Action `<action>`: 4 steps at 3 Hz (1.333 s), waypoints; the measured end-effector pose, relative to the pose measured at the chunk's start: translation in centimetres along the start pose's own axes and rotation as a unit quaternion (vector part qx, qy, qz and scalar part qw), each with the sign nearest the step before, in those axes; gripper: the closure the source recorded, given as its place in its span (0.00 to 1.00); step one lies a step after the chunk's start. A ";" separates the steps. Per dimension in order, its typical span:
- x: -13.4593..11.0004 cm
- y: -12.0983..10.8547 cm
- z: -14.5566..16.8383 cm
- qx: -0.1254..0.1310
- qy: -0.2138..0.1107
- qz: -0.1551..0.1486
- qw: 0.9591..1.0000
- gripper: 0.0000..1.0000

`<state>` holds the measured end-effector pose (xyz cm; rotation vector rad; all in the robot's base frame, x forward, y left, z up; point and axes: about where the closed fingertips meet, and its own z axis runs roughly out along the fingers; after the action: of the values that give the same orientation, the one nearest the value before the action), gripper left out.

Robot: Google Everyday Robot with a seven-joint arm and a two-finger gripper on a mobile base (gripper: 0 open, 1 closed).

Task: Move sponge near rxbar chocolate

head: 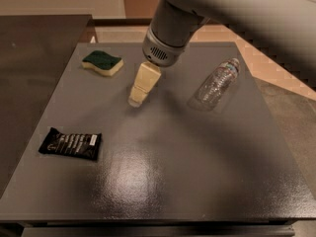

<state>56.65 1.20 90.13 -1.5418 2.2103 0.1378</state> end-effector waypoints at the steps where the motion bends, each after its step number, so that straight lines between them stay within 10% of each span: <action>1: -1.6 -0.8 2.4 0.006 -0.030 0.025 0.999 0.00; 4: -6.0 -2.3 6.4 0.020 -0.097 0.052 0.994 0.00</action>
Offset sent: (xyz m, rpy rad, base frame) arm 0.0641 0.0629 -0.0360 0.2167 -0.0805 -0.1039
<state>62.34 7.59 87.20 -1.3329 2.1272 0.2624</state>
